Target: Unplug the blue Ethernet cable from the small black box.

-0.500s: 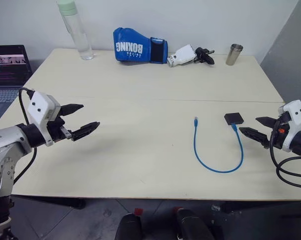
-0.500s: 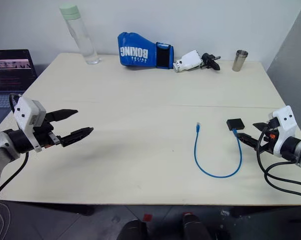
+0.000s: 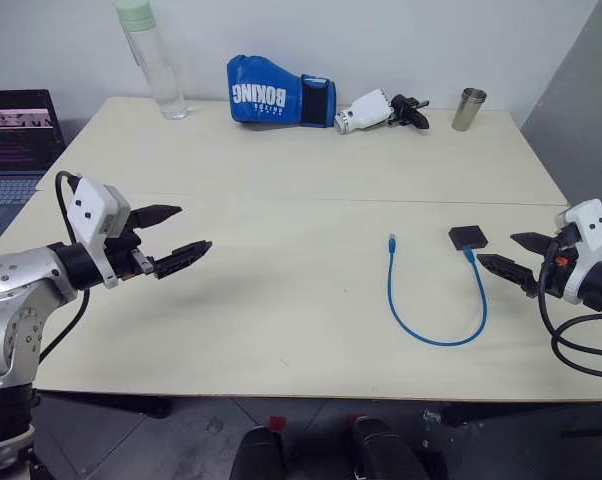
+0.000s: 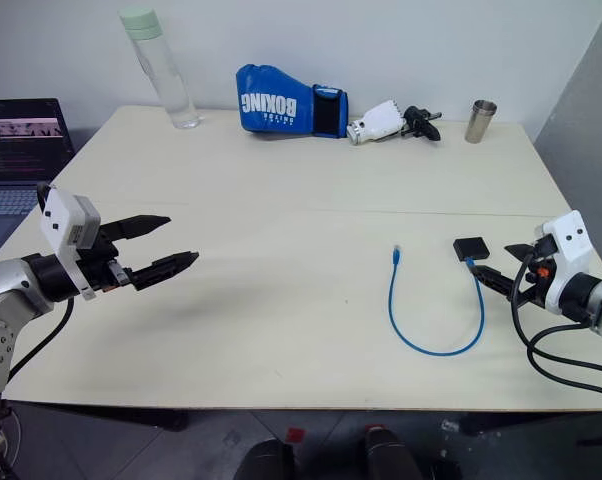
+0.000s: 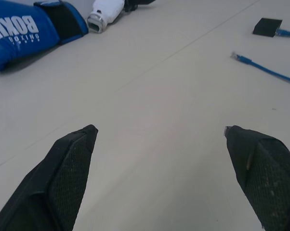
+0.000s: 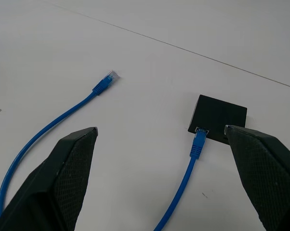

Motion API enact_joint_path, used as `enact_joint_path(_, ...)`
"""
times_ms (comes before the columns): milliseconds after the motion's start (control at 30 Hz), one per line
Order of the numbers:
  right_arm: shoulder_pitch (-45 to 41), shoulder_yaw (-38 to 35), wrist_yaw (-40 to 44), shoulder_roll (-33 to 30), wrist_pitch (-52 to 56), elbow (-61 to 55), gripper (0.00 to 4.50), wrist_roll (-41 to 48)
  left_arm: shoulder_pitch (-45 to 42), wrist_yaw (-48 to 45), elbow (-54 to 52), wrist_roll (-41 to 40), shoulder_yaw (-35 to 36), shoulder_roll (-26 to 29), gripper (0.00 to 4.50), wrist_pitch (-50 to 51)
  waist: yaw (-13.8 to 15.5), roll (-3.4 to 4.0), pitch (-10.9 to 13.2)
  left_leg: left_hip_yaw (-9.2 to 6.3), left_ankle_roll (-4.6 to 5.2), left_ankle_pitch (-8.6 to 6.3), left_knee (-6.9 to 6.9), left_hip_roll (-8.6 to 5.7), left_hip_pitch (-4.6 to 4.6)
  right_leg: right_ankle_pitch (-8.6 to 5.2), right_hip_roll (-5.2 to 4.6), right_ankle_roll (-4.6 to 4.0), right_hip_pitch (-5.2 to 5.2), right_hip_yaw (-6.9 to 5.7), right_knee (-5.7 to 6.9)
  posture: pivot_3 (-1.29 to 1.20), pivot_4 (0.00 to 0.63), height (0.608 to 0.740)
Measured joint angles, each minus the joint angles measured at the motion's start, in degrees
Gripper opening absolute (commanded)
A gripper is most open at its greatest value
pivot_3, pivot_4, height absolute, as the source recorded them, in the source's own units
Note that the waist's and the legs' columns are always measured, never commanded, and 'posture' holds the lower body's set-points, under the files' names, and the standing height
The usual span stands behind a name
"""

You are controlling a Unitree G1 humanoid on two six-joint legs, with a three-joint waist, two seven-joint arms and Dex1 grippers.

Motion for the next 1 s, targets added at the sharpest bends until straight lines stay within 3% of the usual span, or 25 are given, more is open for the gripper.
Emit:
enact_joint_path(467, 2.4, -1.8, -4.3, 3.3, 0.9, -5.1, 4.48, 1.2, -5.5, -6.0, -2.2, -4.2, -5.9, -0.1, 4.50, 2.4, 0.0, 0.00, 0.0, -0.03, -0.01, 0.01, 0.01, -0.01, -0.02, 0.00, 0.00, 0.00, 0.02, -0.02, 0.01, 0.00, 0.150, 0.740)
enact_joint_path(633, 2.3, 1.3, -8.3, 6.6, 1.3, -6.3, 4.48, -0.1, -8.6, -6.5, -7.8, -3.7, -11.8, -1.8, 4.50, 1.5, 0.0, -0.02, 0.0, -0.04, -0.02, 0.01, 0.03, -0.02, -0.01, 0.01, 0.00, 0.02, 0.04, 0.00, 0.01, 0.00, 0.150, 0.740)
enact_joint_path(867, -1.2, 7.2, -13.2, 10.8, 0.1, 1.1, 4.48, -5.2, -9.3, -7.3, -9.4, -2.9, -16.6, -2.1, 4.50, 1.7, 0.0, -0.01, 0.0, -0.03, -0.01, 0.01, 0.03, -0.02, 0.00, 0.01, 0.03, 0.01, 0.02, 0.02, 0.02, 0.00, 0.150, 0.740)
enact_joint_path(1000, -7.1, 10.1, -16.7, 14.6, -4.3, 11.0, 4.48, -10.1, -10.4, -7.3, -9.4, -1.6, -18.4, -3.0, 4.50, 1.2, 0.0, -0.01, 0.0, -0.01, -0.01, 0.01, 0.05, -0.04, 0.00, 0.01, 0.03, 0.01, 0.02, 0.04, 0.02, 0.00, 0.150, 0.740)
